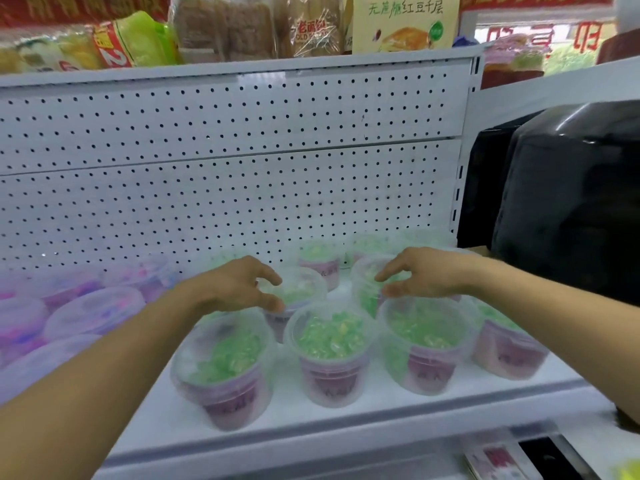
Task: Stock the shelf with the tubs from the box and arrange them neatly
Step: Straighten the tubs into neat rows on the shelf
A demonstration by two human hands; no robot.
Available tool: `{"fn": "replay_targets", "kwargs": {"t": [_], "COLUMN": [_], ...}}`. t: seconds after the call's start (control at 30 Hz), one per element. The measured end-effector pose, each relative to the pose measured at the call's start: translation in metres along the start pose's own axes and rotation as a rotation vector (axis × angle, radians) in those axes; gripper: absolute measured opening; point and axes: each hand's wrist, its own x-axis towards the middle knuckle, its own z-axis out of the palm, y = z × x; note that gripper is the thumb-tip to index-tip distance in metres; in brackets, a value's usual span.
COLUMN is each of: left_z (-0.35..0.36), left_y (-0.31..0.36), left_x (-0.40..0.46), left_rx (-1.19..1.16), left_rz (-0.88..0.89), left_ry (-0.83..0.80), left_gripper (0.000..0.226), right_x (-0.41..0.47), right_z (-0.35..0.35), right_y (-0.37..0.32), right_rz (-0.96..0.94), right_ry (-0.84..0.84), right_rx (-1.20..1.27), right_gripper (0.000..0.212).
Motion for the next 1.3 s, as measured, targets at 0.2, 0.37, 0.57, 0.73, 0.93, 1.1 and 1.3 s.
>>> {"fn": "replay_targets", "kwargs": {"t": [0.2, 0.37, 0.57, 0.73, 0.93, 1.1, 1.3], "left_z": [0.023, 0.030, 0.035, 0.040, 0.043, 0.059, 0.067], "left_y": [0.022, 0.028, 0.033, 0.042, 0.044, 0.050, 0.064], "left_x": [0.007, 0.008, 0.000, -0.013, -0.071, -0.107, -0.109], "left_rx": [0.034, 0.029, 0.053, 0.059, -0.040, 0.171, 0.229], "left_rz": [0.057, 0.070, 0.064, 0.061, 0.195, 0.150, 0.072], "left_ry": [0.142, 0.150, 0.175, 0.167, 0.296, 0.198, 0.264], "left_gripper": [0.054, 0.053, 0.054, 0.053, 0.044, 0.057, 0.062], "right_x": [-0.002, -0.002, -0.005, -0.017, -0.072, -0.108, -0.112], "right_z": [0.005, 0.008, 0.010, 0.010, 0.000, 0.016, 0.025], "right_y": [-0.004, -0.001, -0.001, -0.008, -0.005, 0.002, -0.001], "right_rz": [0.009, 0.005, 0.014, 0.033, -0.072, -0.082, -0.059], "right_ry": [0.083, 0.091, 0.072, 0.046, 0.069, 0.008, 0.076], "right_rx": [0.039, 0.068, 0.075, 0.063, 0.100, -0.001, 0.001], "right_gripper": [0.035, 0.030, 0.031, 0.043, 0.050, 0.057, 0.051]}}
